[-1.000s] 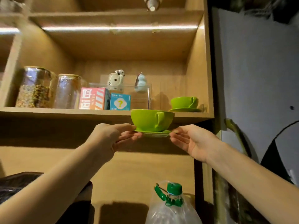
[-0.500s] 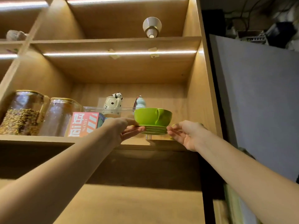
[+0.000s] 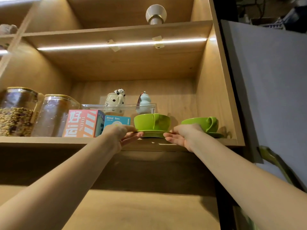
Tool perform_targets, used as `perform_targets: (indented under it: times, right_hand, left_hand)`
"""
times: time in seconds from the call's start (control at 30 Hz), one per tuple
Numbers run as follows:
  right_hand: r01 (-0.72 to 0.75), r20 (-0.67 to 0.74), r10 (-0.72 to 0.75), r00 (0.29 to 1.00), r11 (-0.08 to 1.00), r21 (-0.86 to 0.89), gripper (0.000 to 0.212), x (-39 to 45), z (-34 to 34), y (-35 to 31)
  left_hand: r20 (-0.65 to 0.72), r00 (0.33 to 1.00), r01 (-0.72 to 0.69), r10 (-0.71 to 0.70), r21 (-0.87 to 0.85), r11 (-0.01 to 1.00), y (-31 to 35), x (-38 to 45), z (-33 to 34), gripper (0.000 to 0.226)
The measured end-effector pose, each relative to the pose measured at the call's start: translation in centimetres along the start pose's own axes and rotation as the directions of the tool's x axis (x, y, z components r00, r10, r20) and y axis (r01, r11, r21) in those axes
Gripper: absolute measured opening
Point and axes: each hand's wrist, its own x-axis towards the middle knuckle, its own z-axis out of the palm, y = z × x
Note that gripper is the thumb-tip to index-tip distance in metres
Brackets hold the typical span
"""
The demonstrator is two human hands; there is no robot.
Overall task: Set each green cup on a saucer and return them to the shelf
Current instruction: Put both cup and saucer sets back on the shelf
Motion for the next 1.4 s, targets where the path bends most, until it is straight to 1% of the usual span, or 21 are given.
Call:
perform_targets:
  times: [0.07, 0.17, 0.23, 0.27, 0.3, 0.33, 0.37, 0.4, 0.43, 0.47, 0.5, 0.53, 0.6, 0.7, 0.83, 0.93, 1.03, 1.13, 1.2, 1.3, 1.4]
  right_hand:
    - [0.015, -0.021, -0.016, 1.0, 0.999, -0.043, 0.026, 0.5, 0.1, 0.1]
    - [0.012, -0.056, -0.018, 0.998, 0.994, -0.104, 0.031, 1.0, 0.0, -0.1]
    - [0.023, -0.063, -0.033, 0.997, 0.986, -0.162, 0.031, 1.2, 0.0, -0.2]
    - [0.031, -0.065, -0.044, 0.997, 0.982, -0.187, 0.03, 1.1, -0.1, -0.2]
    - [0.051, -0.077, -0.069, 0.995, 0.976, -0.214, 0.03, 0.9, -0.1, 0.0]
    - [0.12, -0.098, -0.152, 0.984, 0.954, -0.276, 0.03, 0.5, -0.2, 0.2]
    - [0.247, -0.114, -0.315, 0.942, 0.884, -0.398, 0.031, 0.0, -0.4, 0.9]
    - [0.405, -0.087, -0.534, 0.841, 0.728, -0.554, 0.031, -0.4, -0.8, 1.9]
    - [0.522, -0.007, -0.713, 0.701, 0.519, -0.677, 0.033, -1.2, -1.2, 3.0]
    - [0.575, 0.099, -0.789, 0.606, 0.349, -0.74, 0.037, -2.2, -1.4, 4.0]
    - [0.597, 0.201, -0.798, 0.568, 0.231, -0.768, 0.042, -2.8, -1.4, 5.0]
    - [0.601, 0.282, -0.773, 0.568, 0.156, -0.784, 0.046, -3.0, -1.4, 5.8]
    - [0.564, 0.354, -0.704, 0.616, 0.08, -0.822, 0.052, -2.6, -1.3, 6.8]
    - [0.532, 0.384, -0.655, 0.651, 0.032, -0.846, 0.055, -2.1, -1.2, 7.0]
    - [0.491, 0.393, -0.612, 0.687, -0.008, -0.871, 0.056, -1.5, -1.2, 6.9]
    - [0.46, 0.393, -0.597, 0.699, -0.046, -0.887, 0.057, -1.3, -1.0, 7.0]
    - [0.442, 0.399, -0.584, 0.706, -0.076, -0.894, 0.058, -1.4, -1.0, 6.9]
    - [0.475, 0.402, -0.599, 0.693, -0.04, -0.879, 0.059, -1.8, -1.0, 6.8]
    - [0.486, 0.425, -0.608, 0.671, -0.073, -0.871, 0.062, -1.9, -0.7, 7.2]
    - [0.45, 0.454, -0.597, 0.661, -0.169, -0.877, 0.065, -1.8, -0.2, 8.0]
    - [0.427, 0.443, -0.6, 0.666, -0.181, -0.886, 0.066, -1.8, 0.0, 7.9]
  left_hand:
    - [-0.006, 1.0, -0.008, 0.008, -0.013, 1.0, -0.2, 0.2, 0.1, 0.027]
    - [0.016, 1.0, -0.021, 0.021, -0.046, 0.999, -0.3, -0.4, 0.5, 0.012]
    - [0.007, 0.999, -0.044, 0.045, -0.062, 0.997, -0.4, -1.0, 0.6, 0.017]
    - [-0.013, 0.996, -0.083, 0.083, -0.031, 0.996, -0.5, -1.1, 0.6, 0.015]
    - [-0.051, 0.985, -0.164, 0.167, 0.057, 0.985, -0.8, -1.1, 0.6, 0.012]
    - [-0.099, 0.945, -0.285, 0.313, 0.223, 0.932, -1.2, -1.0, 0.5, 0.016]
    - [-0.117, 0.864, -0.4, 0.489, 0.43, 0.81, -1.9, -0.9, 0.3, 0.023]
    - [-0.097, 0.746, -0.479, 0.659, 0.609, 0.632, -2.7, -1.0, 0.2, 0.027]
    - [-0.043, 0.618, -0.51, 0.785, 0.738, 0.442, -3.5, -1.3, 0.0, 0.028]
    - [0.031, 0.517, -0.51, 0.855, 0.814, 0.279, -4.5, -1.6, -0.2, 0.031]
    - [0.114, 0.458, -0.506, 0.882, 0.849, 0.153, -5.3, -1.8, -0.3, 0.037]
    - [0.201, 0.436, -0.51, 0.877, 0.858, 0.057, -6.1, -1.8, -0.4, 0.045]
    - [0.322, 0.454, -0.51, 0.831, 0.858, -0.054, -7.2, -1.6, -0.6, 0.062]
    - [0.369, 0.537, -0.483, 0.759, 0.872, -0.082, -8.2, -0.8, -1.1, 0.078]
    - [0.366, 0.55, -0.454, 0.751, 0.885, -0.099, -8.7, -0.3, -1.4, 0.077]
    - [0.373, 0.554, -0.474, 0.744, 0.876, -0.086, -8.9, -0.2, -1.4, 0.076]
    - [0.362, 0.563, -0.493, 0.743, 0.869, -0.05, -8.9, -0.3, -1.4, 0.072]
    - [0.286, 0.584, -0.513, 0.76, 0.856, 0.071, -8.3, 0.1, -1.2, 0.07]
    - [0.235, 0.616, -0.498, 0.752, 0.856, 0.141, -7.9, 0.7, -1.1, 0.073]
    - [0.24, 0.636, -0.474, 0.733, 0.871, 0.127, -8.0, 1.2, -1.1, 0.078]
    - [0.221, 0.63, -0.476, 0.744, 0.868, 0.145, -8.1, 1.1, -1.1, 0.072]
